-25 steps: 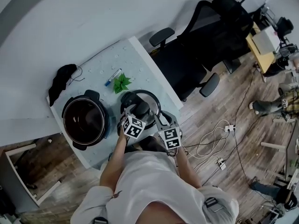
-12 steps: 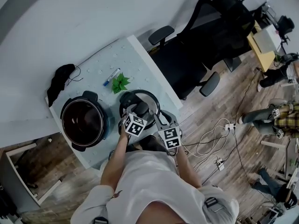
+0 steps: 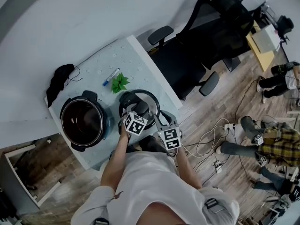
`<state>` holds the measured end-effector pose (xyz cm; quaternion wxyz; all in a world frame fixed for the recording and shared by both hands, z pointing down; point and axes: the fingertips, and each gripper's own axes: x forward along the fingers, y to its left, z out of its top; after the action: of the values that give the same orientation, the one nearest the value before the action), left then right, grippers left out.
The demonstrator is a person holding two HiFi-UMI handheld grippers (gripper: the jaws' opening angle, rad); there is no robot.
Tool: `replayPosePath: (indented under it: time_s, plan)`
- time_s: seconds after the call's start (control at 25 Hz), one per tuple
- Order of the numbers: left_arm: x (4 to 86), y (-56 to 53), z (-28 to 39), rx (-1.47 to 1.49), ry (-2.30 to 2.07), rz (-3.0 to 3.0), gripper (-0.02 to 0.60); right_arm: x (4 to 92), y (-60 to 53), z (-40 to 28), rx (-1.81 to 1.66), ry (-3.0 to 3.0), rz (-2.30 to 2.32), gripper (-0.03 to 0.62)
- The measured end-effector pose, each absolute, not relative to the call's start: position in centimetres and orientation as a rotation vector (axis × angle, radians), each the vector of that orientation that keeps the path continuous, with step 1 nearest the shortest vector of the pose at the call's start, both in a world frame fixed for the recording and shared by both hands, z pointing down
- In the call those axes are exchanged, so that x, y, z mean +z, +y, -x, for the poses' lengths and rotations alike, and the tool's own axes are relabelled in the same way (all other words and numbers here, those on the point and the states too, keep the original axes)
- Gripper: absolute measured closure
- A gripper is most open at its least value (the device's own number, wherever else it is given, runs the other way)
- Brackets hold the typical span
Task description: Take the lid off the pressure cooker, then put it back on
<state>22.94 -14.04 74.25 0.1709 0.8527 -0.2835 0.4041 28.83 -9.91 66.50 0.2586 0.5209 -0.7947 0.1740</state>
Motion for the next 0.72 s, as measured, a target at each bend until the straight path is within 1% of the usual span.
replayPosePath:
  time_s: [0.36, 0.72]
  plan:
    - [69.5, -13.6, -23.7, 1.126, -0.759, -2.489, 0.308, 63.6, -10.0, -29.4, 0.420, -2.171, -1.467, 0.473]
    - [62.7, -13.1, -23.9, 1.120, -0.699, -2.620, 0.308, 57.8, -10.2, -29.2, 0.294, -2.222, -1.525, 0.473]
